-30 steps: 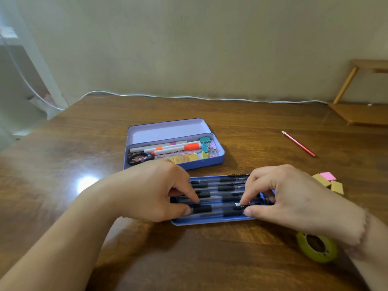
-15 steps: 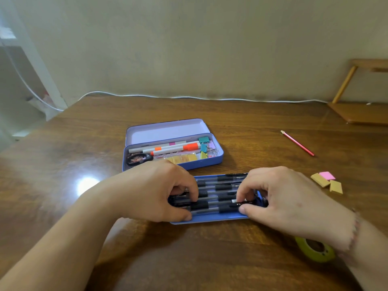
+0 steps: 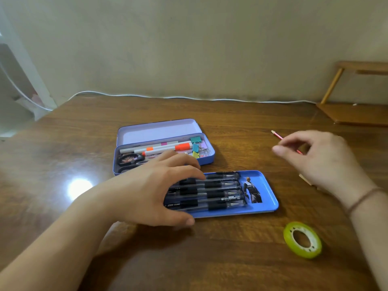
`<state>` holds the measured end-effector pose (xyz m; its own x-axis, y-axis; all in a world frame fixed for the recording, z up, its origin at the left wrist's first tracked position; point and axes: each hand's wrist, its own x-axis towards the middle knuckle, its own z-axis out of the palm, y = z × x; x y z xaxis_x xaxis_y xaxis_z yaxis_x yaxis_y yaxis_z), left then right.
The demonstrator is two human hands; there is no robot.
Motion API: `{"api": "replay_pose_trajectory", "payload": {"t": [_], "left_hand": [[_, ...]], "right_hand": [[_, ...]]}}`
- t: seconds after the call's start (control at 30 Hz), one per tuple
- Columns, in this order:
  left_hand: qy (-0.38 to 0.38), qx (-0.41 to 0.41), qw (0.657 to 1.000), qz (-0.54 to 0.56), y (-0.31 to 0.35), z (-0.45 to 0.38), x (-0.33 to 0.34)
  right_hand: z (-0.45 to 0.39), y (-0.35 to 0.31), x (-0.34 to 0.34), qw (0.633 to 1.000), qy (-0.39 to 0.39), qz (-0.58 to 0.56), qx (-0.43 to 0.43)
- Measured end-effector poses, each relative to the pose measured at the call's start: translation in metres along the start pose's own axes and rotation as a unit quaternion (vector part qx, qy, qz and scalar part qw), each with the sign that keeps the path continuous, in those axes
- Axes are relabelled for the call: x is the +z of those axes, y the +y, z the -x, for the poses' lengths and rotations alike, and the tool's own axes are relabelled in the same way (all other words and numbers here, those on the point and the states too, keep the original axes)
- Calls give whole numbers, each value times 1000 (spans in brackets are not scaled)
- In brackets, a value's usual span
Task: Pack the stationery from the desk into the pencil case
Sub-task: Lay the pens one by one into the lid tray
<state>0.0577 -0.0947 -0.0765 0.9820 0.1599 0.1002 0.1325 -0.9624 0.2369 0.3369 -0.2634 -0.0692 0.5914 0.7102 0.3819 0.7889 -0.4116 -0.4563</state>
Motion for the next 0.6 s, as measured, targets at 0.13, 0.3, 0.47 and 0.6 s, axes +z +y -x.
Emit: {"api": "replay_pose_trajectory", "payload": {"t": [0.13, 0.3, 0.47, 0.6], "left_hand": [[-8, -4, 1000, 5, -2, 2, 3], [-19, -13, 1000, 12, -3, 1, 5], [-4, -28, 999, 21, -2, -2, 8], [-4, -44, 998, 40, -3, -3, 8]], "right_hand": [[-15, 37, 10, 973, 24, 154, 168], [-20, 31, 18, 954, 20, 211, 210], [-2, 3, -2, 995, 80, 62, -8], [16, -31, -3, 960, -141, -158, -186]]}}
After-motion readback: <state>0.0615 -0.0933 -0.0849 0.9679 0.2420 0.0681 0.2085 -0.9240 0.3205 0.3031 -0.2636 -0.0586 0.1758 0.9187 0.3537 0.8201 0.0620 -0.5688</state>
